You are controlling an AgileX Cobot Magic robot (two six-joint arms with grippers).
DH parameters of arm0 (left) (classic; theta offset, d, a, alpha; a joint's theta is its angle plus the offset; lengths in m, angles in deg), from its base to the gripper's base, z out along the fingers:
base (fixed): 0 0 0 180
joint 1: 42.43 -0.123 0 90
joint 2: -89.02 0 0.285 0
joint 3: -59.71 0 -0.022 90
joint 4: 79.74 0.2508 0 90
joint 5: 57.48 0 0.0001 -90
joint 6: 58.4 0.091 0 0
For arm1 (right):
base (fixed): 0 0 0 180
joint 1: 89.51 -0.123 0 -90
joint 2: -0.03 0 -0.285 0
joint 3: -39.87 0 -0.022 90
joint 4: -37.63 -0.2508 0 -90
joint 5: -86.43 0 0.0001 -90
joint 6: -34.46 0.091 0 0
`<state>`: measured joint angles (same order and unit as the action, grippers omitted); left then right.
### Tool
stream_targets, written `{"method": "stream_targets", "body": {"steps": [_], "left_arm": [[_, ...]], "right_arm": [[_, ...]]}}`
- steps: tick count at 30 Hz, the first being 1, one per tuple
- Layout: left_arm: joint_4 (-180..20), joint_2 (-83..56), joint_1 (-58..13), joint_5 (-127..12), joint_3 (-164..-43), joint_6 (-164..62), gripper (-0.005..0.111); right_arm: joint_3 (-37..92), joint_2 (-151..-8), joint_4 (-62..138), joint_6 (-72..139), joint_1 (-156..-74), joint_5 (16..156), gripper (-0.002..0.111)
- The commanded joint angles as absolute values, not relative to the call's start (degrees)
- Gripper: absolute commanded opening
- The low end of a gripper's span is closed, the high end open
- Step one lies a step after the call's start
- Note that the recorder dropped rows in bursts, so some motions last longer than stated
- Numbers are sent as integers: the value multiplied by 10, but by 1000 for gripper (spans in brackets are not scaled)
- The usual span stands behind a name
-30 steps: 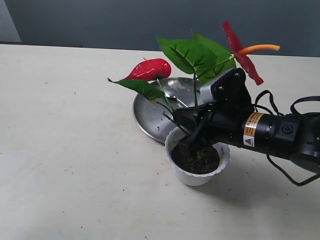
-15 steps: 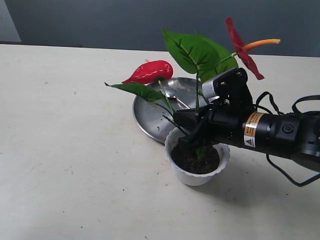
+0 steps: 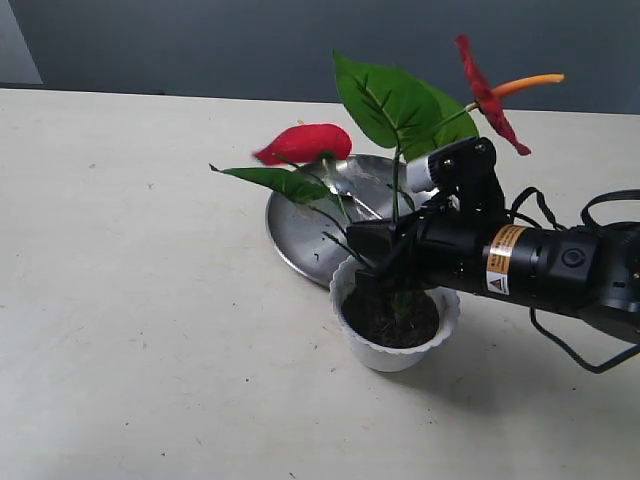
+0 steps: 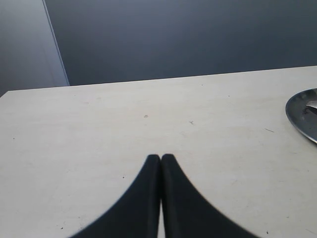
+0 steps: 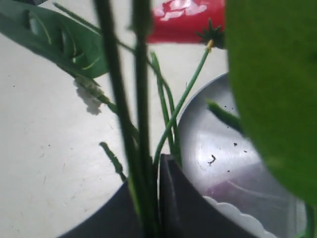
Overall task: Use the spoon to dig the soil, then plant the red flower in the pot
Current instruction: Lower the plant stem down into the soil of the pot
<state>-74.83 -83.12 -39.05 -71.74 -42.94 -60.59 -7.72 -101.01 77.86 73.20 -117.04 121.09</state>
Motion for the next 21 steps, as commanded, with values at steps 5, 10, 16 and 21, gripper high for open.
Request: {"method": "stream_targets", "body": {"steps": [5, 10, 16, 21], "left_arm": [[-749, -832, -394, -712, -431, -607, 1], [-749, -832, -394, -712, -431, -607, 1], [-749, -832, -394, -712, -431, -608, 1], [-749, -832, -394, -712, -431, -608, 1]], "right_arm": [[-97, -1029, 821, 754, -1169, 1097, 31], [-97, -1029, 879, 802, -1169, 1097, 31], [-97, -1021, 885, 817, -1169, 1097, 31], [-97, -998, 885, 817, -1169, 1097, 31]]}}
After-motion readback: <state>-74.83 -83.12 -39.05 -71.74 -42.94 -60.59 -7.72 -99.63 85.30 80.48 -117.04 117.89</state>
